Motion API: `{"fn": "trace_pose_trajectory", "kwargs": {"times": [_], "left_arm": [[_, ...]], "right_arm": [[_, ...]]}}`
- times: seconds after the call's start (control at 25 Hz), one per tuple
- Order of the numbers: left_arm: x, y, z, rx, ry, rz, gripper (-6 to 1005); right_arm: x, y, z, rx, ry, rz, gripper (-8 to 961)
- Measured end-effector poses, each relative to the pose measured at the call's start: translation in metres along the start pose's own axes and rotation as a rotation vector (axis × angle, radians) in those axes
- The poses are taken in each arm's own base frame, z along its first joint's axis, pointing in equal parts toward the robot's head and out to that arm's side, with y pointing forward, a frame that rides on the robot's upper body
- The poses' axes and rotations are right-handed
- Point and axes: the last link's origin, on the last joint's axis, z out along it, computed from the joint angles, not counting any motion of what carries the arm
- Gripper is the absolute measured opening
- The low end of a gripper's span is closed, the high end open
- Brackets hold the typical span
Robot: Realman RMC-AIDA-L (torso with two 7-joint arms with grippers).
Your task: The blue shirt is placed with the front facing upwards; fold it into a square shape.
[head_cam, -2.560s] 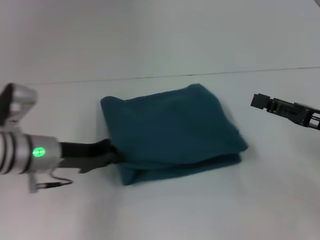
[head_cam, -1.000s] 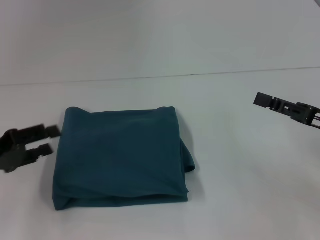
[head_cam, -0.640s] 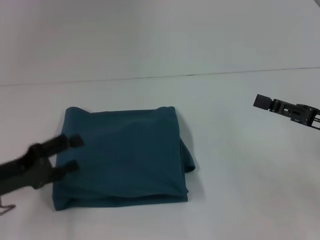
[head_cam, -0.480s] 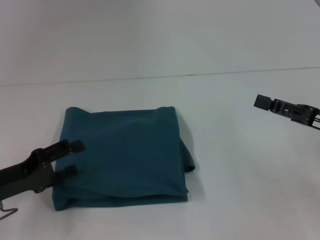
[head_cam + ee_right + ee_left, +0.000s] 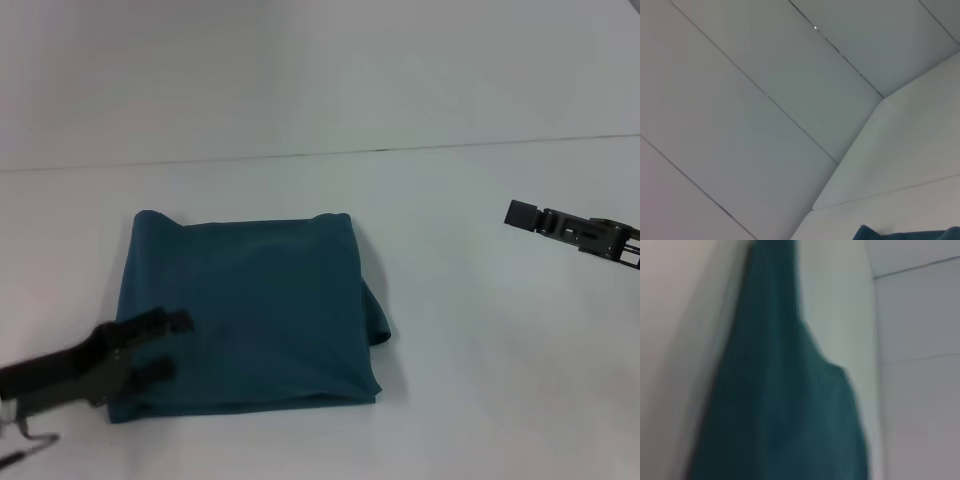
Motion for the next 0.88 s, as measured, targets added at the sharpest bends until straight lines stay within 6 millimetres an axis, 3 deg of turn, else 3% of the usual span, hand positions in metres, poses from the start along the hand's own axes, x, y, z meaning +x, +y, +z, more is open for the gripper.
{"fn": "trace_pose_trajectory", "kwargs": {"times": [0.24,0.36,0.56,0.88], "left_arm": [[0.011,0.019,-0.036,-0.112,0.037,0.073,908],[0.009,0.021,-0.043,-0.12,-0.004,0.122,908],[0.002,0.024,-0.039,-0.142,-0.033,0.249,909],[-0.018,0.034,-0.018,-0.258,-0.001,0.706,909]], "right_arm": [[0.001,0.0,-0.002,0.0,0.0,-0.002,620],[0.002,0.0,-0.001,0.0,0.009,-0.006,621],[0.002,0.0,0.001,-0.002,0.025,-0.026,622],[0.007,-0.001,-0.002,0.013,0.052,-0.092,625]]}}
